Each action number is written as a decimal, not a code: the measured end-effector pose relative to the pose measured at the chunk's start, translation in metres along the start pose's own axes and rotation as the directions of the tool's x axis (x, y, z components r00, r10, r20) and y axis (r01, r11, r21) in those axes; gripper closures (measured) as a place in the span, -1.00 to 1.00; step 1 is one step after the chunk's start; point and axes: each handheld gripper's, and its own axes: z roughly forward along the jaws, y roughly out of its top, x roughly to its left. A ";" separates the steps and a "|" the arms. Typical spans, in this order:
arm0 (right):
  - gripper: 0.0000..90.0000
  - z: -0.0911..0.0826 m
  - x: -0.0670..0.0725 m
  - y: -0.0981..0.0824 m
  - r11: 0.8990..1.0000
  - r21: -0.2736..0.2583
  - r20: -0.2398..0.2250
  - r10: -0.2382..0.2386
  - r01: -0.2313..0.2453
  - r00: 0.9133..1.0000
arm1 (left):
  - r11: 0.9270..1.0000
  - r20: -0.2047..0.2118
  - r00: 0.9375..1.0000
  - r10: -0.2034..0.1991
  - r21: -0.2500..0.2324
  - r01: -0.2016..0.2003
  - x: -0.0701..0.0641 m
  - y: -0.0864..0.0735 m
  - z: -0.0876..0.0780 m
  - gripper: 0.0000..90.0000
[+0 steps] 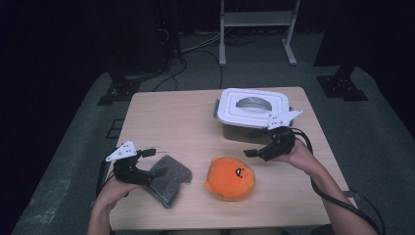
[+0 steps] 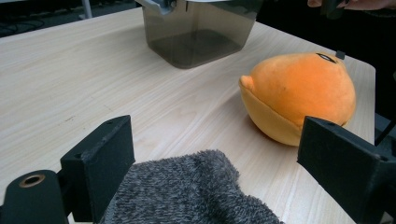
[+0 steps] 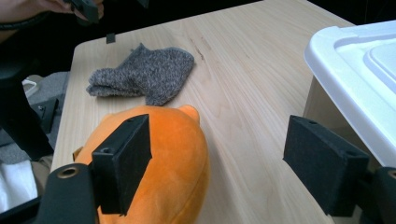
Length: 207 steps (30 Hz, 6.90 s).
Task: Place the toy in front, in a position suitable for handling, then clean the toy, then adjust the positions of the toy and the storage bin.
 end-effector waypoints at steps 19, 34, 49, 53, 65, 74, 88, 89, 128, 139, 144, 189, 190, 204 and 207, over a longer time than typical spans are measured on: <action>-0.51 0.000 0.000 0.005 1.000 -0.003 0.018 -0.024 0.024 1.000 | 1.000 0.011 1.000 -0.001 0.007 0.001 0.001 -0.002 0.003 -0.80; -0.43 0.000 -0.005 0.025 0.998 -0.001 0.016 -0.069 0.069 0.998 | 1.000 0.019 1.000 -0.006 0.005 0.006 0.003 -0.002 0.006 -0.81; -0.06 0.004 -0.026 0.051 0.988 0.062 0.062 -0.146 0.142 0.987 | 1.000 0.025 1.000 -0.008 0.000 0.008 0.004 -0.004 0.007 -0.81; 0.00 -0.001 -0.035 0.056 0.988 0.058 0.078 -0.151 0.146 0.986 | 1.000 0.030 0.999 -0.011 0.000 0.011 0.004 -0.004 0.007 -0.81; 0.08 -0.020 -0.066 0.061 0.993 0.049 0.142 -0.113 0.107 0.983 | 1.000 0.039 0.999 -0.019 -0.001 0.019 0.006 -0.007 0.008 -0.81; 0.04 -0.034 -0.076 0.061 0.995 0.041 0.173 -0.094 0.088 0.980 | 1.000 0.042 0.999 -0.020 0.005 0.020 0.005 -0.007 0.011 -0.81; -0.01 -0.033 -0.097 0.063 0.996 0.043 0.203 -0.080 0.072 0.976 | 1.000 0.050 0.998 -0.023 0.003 0.023 0.006 -0.008 0.011 -0.81; -0.02 -0.031 -0.100 0.063 0.997 0.045 0.208 -0.071 0.063 0.976 | 1.000 0.051 0.998 -0.021 0.005 0.021 0.007 -0.008 0.011 -0.81; 0.23 -0.009 -0.128 0.050 0.996 0.083 0.246 -0.032 0.012 0.969 | 1.000 0.078 0.996 -0.029 0.011 0.029 0.009 -0.011 0.012 -0.81; 0.33 -0.007 -0.124 0.051 0.997 0.071 0.211 -0.022 0.007 0.977 | 0.999 0.087 0.996 -0.031 0.012 0.030 0.008 -0.011 0.013 -0.81; 0.37 -0.007 -0.120 0.050 0.998 0.063 0.196 -0.021 0.009 0.980 | 0.999 0.089 0.996 -0.031 0.018 0.029 0.007 -0.012 0.014 -0.81; 0.47 0.013 -0.083 0.059 0.994 0.080 0.080 -0.080 0.073 0.994 | 1.000 0.101 0.995 -0.017 0.018 0.016 0.004 -0.010 0.014 -0.81; 0.47 0.012 -0.083 0.059 0.994 0.080 0.084 -0.078 0.072 0.993 | 1.000 0.101 0.995 -0.018 0.015 0.017 0.004 -0.010 0.013 -0.81; 0.47 -0.007 -0.079 0.066 0.995 0.052 0.103 -0.085 0.080 0.991 | 1.000 0.096 0.995 -0.022 0.017 0.020 0.005 -0.011 0.013 -0.82; 0.47 -0.013 -0.077 0.067 0.995 0.047 0.107 -0.087 0.083 0.990 | 1.000 0.095 0.995 -0.023 0.017 0.022 0.005 -0.011 0.013 -0.81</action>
